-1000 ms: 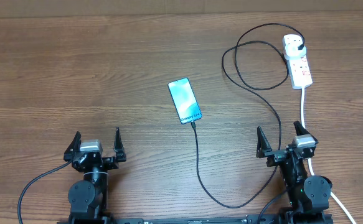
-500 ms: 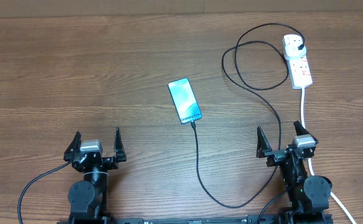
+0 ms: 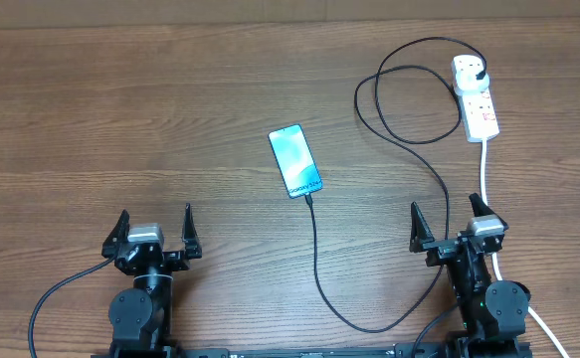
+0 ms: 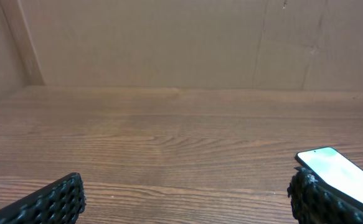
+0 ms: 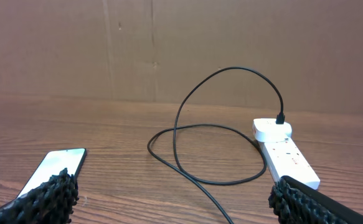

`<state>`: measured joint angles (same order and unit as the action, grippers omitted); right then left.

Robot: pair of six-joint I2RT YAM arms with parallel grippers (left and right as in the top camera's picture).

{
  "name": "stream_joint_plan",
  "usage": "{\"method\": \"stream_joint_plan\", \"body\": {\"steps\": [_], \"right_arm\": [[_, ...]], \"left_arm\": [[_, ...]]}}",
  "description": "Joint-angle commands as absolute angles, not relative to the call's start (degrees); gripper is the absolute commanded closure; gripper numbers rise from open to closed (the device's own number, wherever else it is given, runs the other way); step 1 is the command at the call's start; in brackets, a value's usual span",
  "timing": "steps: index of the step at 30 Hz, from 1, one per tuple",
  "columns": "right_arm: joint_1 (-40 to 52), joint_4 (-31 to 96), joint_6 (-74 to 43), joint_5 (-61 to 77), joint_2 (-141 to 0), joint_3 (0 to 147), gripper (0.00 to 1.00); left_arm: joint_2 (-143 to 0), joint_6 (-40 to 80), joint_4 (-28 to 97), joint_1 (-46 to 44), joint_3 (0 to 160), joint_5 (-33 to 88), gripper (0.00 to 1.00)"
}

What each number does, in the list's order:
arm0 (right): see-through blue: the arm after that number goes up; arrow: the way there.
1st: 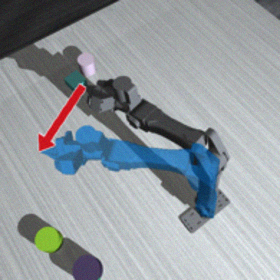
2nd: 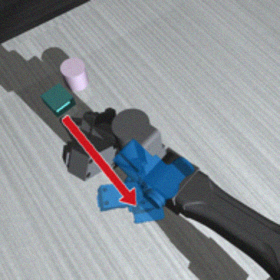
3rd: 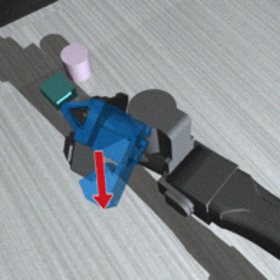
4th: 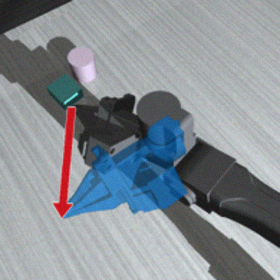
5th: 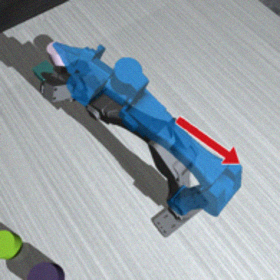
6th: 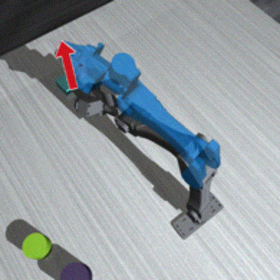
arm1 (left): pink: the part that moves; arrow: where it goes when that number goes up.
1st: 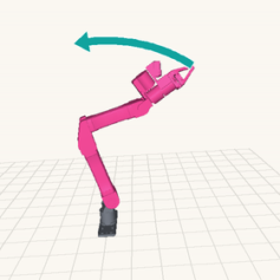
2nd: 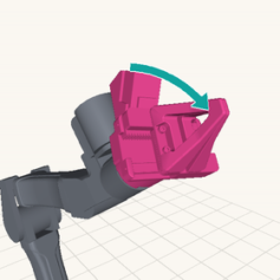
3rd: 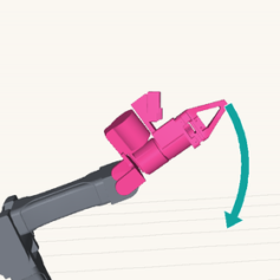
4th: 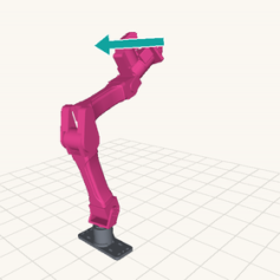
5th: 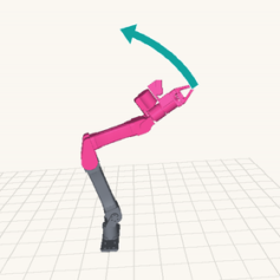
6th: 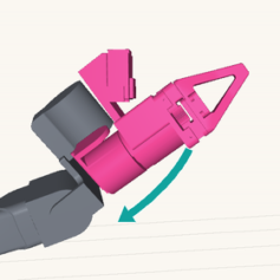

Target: Plug charger to phone and switch on socket

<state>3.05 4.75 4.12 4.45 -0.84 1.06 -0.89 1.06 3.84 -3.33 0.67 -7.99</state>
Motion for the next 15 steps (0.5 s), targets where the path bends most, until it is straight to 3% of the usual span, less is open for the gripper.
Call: {"method": "stream_joint_plan", "body": {"steps": [1, 15], "right_arm": [[3.3, 4.6, 4.4, 4.1, -0.2, 0.5, 0.0], [3.3, 4.6, 3.1, 4.9, -0.2, 0.5, 0.0]], "left_arm": [[-0.2, -0.1, 3.8, -3.0, 0.3, -7.9, 0.0], [-0.2, -0.1, 3.8, -3.0, 0.3, -7.9, 0.0]]}}
